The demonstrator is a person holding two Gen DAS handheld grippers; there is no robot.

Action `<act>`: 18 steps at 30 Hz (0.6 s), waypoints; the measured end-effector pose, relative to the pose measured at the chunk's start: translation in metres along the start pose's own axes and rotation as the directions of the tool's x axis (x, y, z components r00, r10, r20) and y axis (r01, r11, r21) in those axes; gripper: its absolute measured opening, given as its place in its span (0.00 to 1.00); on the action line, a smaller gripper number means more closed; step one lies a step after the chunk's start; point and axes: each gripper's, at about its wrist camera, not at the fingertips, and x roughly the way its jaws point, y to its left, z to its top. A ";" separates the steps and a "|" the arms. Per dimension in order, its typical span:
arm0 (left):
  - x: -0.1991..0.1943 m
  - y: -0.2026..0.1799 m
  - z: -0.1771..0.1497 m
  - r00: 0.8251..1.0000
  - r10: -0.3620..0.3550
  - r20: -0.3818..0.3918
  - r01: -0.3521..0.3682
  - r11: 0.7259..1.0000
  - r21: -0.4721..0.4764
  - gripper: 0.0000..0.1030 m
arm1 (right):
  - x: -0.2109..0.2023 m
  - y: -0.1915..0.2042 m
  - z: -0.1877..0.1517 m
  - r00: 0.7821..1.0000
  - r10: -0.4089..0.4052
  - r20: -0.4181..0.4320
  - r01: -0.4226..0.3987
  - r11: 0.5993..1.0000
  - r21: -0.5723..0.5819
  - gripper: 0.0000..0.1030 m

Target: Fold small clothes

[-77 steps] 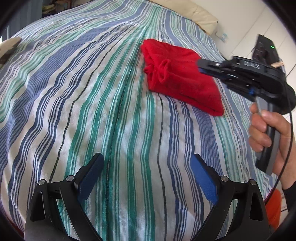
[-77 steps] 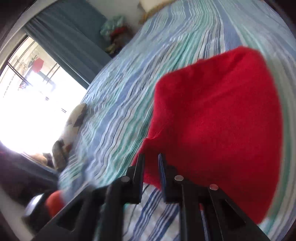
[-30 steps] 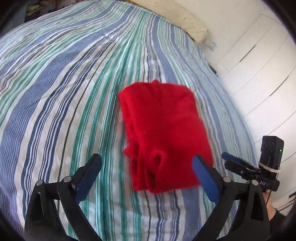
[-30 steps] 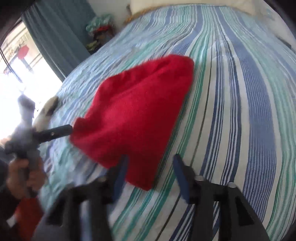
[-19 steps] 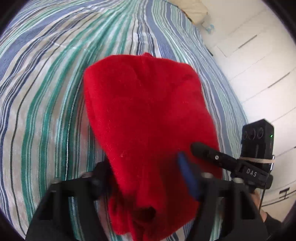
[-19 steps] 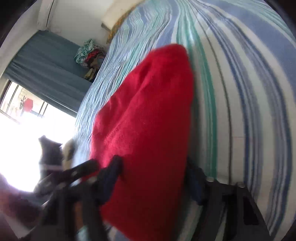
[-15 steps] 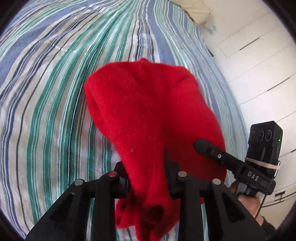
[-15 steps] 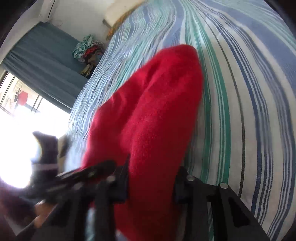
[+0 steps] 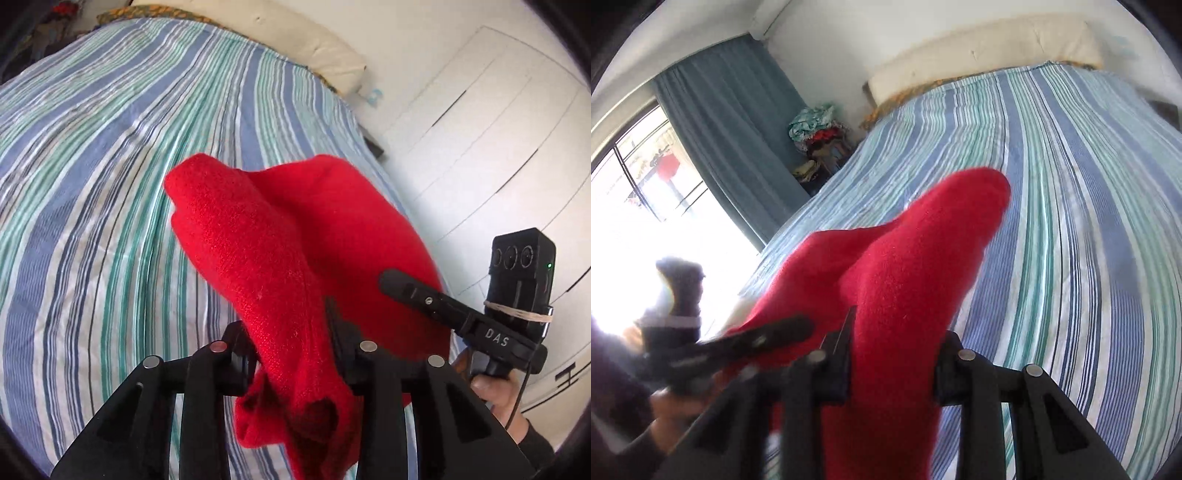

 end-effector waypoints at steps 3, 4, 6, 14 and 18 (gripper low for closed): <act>0.031 0.023 -0.044 0.981 0.175 -0.084 -0.175 0.985 0.007 0.45 | 0.018 -0.024 -0.030 0.994 -0.065 -0.092 0.070 0.996 0.052 0.43; 0.033 0.027 -0.059 0.966 0.240 -0.096 -0.238 0.971 0.032 0.45 | 0.021 -0.035 -0.048 0.985 -0.108 -0.136 0.117 0.991 0.063 0.46; 0.019 0.028 -0.087 0.950 0.303 -0.070 -0.298 0.951 0.078 0.48 | 0.023 -0.051 -0.080 0.959 -0.196 -0.204 0.212 0.976 0.058 0.47; -0.070 -0.037 -0.155 0.825 0.537 0.177 -0.563 0.806 0.180 0.98 | -0.059 -0.016 -0.156 0.918 -0.352 -0.184 0.348 0.936 -0.052 0.91; -0.086 -0.061 -0.176 0.734 0.664 0.142 -0.679 0.721 0.138 0.99 | -0.098 0.022 -0.179 0.901 -0.400 -0.168 0.393 0.917 -0.073 1.00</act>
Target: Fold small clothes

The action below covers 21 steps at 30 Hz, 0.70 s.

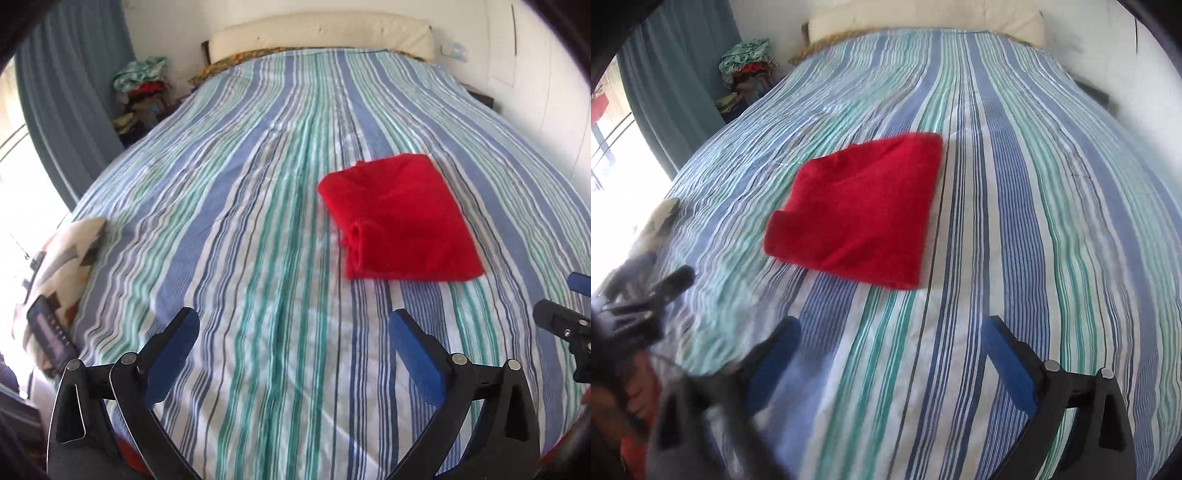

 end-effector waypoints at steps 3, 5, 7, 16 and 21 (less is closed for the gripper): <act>-0.024 0.002 -0.014 0.996 -0.074 -0.058 0.074 0.997 -0.011 0.99 | -0.030 0.011 -0.019 0.999 -0.037 0.008 0.037 0.999 0.014 1.00; -0.037 0.007 -0.019 0.986 -0.149 -0.080 0.146 0.988 -0.042 0.99 | -0.046 0.019 -0.030 0.998 -0.063 0.002 0.063 0.998 0.003 1.00; -0.047 0.007 -0.022 0.982 -0.163 -0.098 0.158 0.986 -0.058 0.99 | -0.060 0.028 -0.040 0.996 -0.085 -0.002 0.085 0.996 -0.018 1.00; -0.077 -0.002 -0.027 0.995 -0.073 -0.074 0.075 0.997 0.029 0.99 | -0.098 0.048 -0.054 0.998 -0.065 0.019 0.065 0.997 -0.036 1.00; -0.074 0.001 -0.029 0.989 -0.093 -0.113 0.093 0.996 0.001 0.99 | -0.104 0.057 -0.048 0.997 -0.076 0.011 0.077 0.995 -0.056 1.00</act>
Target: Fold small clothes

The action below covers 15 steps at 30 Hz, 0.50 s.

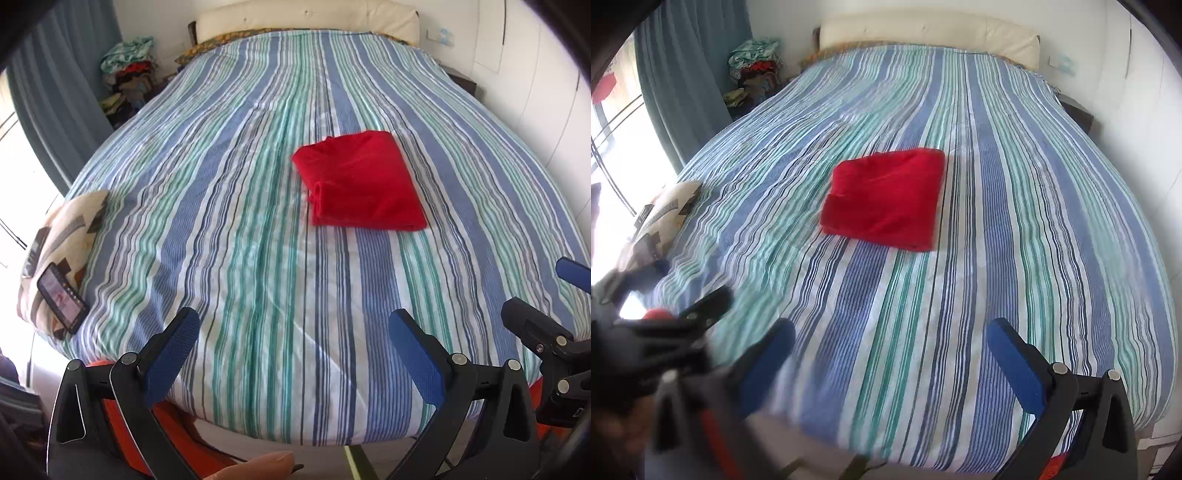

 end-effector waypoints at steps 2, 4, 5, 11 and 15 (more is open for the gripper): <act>0.003 0.001 0.000 1.000 0.001 -0.012 -0.001 1.000 -0.006 0.99 | 0.000 0.003 0.002 1.000 -0.006 -0.008 0.006 1.000 -0.008 1.00; 0.004 0.001 0.001 1.000 0.005 -0.019 -0.005 1.000 -0.012 1.00 | 0.000 0.004 0.003 1.000 -0.010 -0.008 0.010 1.000 -0.014 1.00; 0.005 0.002 0.001 1.000 0.001 -0.027 -0.002 1.000 -0.018 1.00 | 0.000 0.005 0.004 1.000 -0.012 -0.011 0.012 1.000 -0.017 1.00; 0.005 0.004 0.005 0.999 -0.018 -0.051 0.016 0.999 -0.029 0.99 | 0.003 0.005 0.004 0.999 -0.035 -0.021 0.035 0.999 -0.020 1.00; 0.002 0.001 0.006 0.999 0.014 -0.031 -0.014 1.000 -0.001 0.99 | 0.003 0.003 0.004 0.999 -0.041 -0.024 0.040 0.999 -0.014 1.00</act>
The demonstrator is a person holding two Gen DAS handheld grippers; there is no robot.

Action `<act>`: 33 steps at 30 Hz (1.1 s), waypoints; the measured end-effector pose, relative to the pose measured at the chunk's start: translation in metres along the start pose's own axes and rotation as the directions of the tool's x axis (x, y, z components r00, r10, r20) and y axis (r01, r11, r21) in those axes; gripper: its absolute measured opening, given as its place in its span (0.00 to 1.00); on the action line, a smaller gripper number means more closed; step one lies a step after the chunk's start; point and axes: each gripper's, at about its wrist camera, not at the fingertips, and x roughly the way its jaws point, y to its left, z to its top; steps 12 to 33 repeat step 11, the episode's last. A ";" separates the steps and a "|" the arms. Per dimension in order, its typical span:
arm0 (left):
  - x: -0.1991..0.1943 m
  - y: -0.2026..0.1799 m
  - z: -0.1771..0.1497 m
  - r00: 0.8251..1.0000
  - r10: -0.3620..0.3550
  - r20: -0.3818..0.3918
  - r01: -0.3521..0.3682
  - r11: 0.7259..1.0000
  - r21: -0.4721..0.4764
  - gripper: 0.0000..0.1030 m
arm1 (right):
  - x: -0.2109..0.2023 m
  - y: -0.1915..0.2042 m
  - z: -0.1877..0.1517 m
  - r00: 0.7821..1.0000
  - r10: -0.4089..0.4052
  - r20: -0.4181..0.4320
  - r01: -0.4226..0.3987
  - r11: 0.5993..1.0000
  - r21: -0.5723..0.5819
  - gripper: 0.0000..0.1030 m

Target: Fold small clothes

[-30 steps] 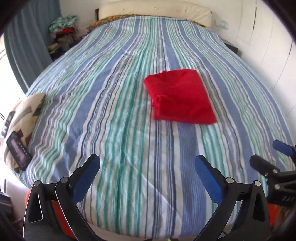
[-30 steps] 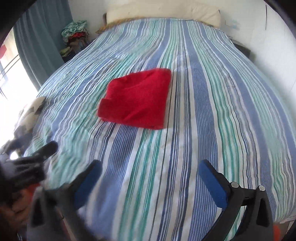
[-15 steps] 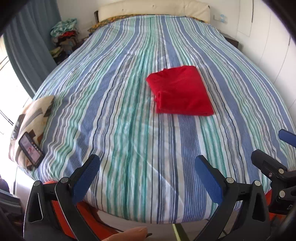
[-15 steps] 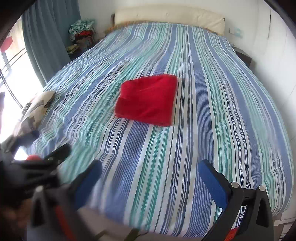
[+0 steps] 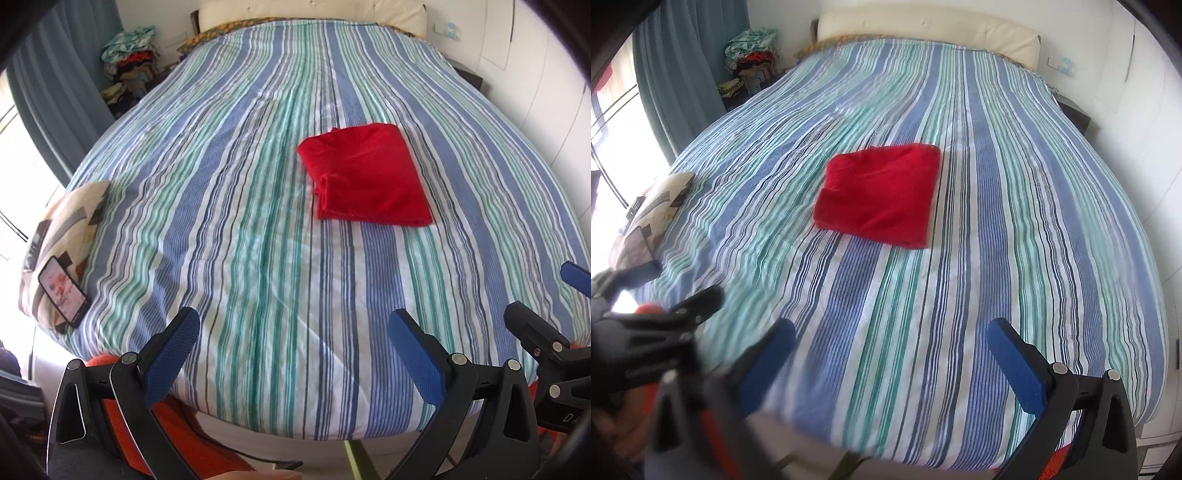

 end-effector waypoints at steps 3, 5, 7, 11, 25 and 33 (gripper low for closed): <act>0.000 -0.002 0.000 1.000 -0.003 0.001 0.003 1.000 0.012 0.99 | 0.000 0.001 0.000 1.000 -0.011 0.003 0.011 1.000 -0.007 1.00; 0.001 -0.002 -0.001 1.000 -0.006 -0.002 0.006 1.000 0.015 0.99 | 0.000 0.003 0.000 1.000 -0.013 0.004 0.013 1.000 -0.011 1.00; 0.000 -0.002 -0.001 1.000 -0.017 0.001 0.017 1.000 0.014 0.99 | -0.001 0.004 0.000 1.000 -0.014 0.005 0.015 1.000 -0.012 1.00; -0.003 -0.004 -0.001 1.000 -0.006 0.016 0.005 1.000 0.016 0.99 | 0.000 0.004 0.001 1.000 -0.014 0.011 0.014 1.000 -0.014 1.00; -0.003 -0.004 -0.001 1.000 -0.006 0.016 0.005 1.000 0.016 0.99 | 0.000 0.004 0.001 1.000 -0.014 0.011 0.014 1.000 -0.014 1.00; -0.003 -0.004 -0.001 1.000 -0.006 0.016 0.005 1.000 0.016 0.99 | 0.000 0.004 0.001 1.000 -0.014 0.011 0.014 1.000 -0.014 1.00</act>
